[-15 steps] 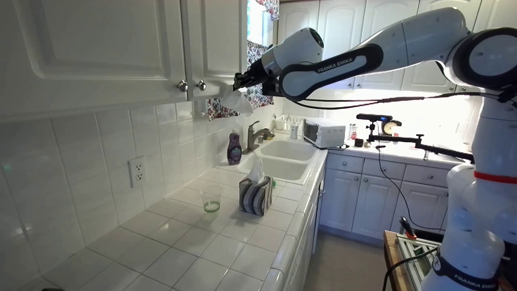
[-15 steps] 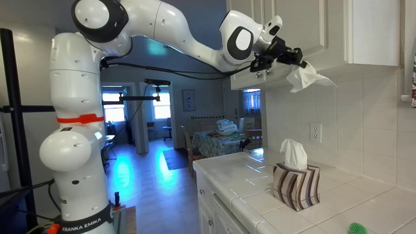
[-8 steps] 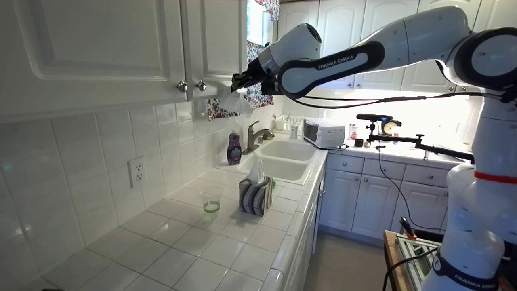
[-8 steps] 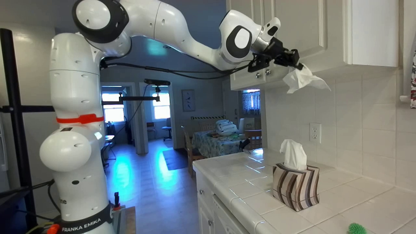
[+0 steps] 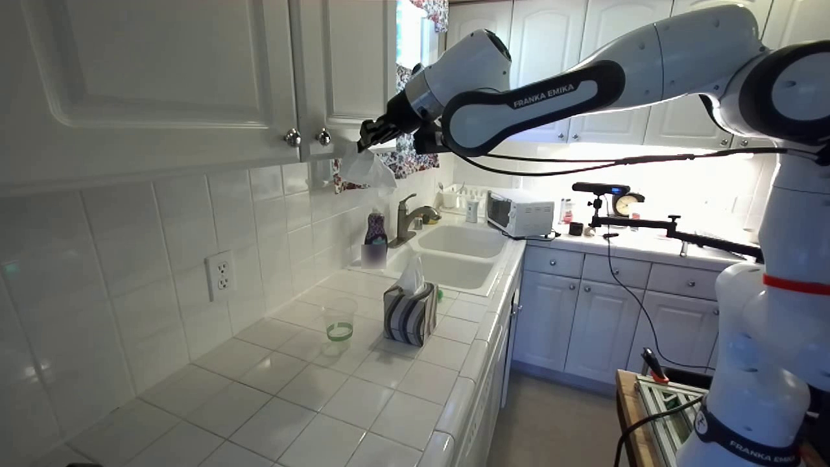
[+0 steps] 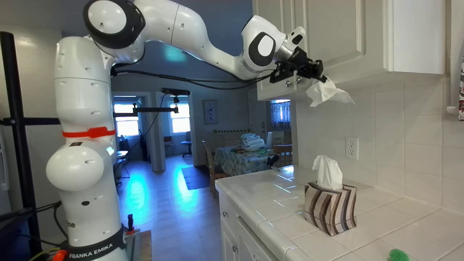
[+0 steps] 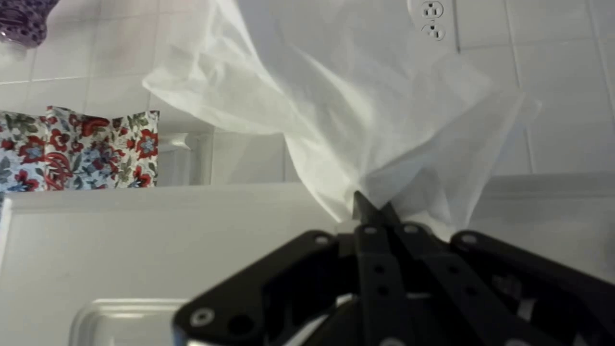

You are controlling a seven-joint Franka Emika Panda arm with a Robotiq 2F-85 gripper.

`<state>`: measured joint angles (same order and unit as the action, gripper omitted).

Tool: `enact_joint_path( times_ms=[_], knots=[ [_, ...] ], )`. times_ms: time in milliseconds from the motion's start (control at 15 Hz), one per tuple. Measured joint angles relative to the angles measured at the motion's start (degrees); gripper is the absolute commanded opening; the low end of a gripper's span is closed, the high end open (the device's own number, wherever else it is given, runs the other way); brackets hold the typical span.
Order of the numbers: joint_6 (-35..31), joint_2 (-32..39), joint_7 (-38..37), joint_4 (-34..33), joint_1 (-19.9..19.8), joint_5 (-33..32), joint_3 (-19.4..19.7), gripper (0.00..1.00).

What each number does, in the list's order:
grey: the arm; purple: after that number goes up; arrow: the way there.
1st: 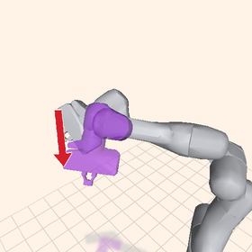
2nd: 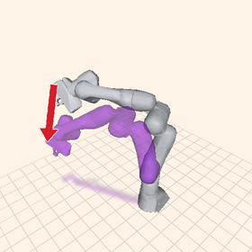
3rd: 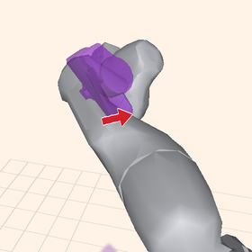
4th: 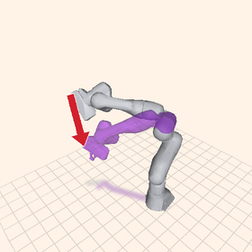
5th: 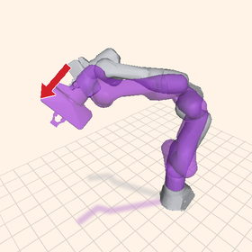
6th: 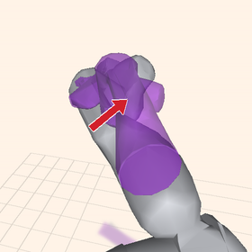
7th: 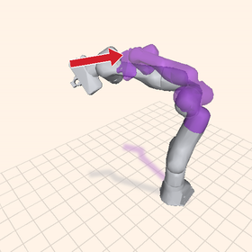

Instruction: Use the napkin to wipe the cabinet door on the right

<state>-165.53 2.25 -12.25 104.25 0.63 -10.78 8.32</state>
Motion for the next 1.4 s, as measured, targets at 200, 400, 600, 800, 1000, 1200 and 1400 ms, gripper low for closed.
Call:
enact_joint_path(
  times_ms=[200,400,600,800,1000,1200,1400],
  knots=[
    [0.2,-0.1,0.4,0.0,0.4,-0.1,-0.7,0.00],
    [0.2,-0.1,0.4,0.0,0.5,-0.1,-0.8,0.00],
    [0.2,-0.1,0.4,0.1,0.5,-0.1,-0.7,0.00],
    [-0.1,-0.2,0.4,0.1,0.3,0.1,-0.3,0.00],
    [-1.2,-0.1,0.2,0.1,-0.6,0.1,1.0,0.00],
    [-3.4,0.2,-0.1,0.1,-2.0,0.1,2.6,0.00],
    [-4.9,0.6,-1.0,0.1,-3.0,0.0,3.9,0.00]
  ],
)
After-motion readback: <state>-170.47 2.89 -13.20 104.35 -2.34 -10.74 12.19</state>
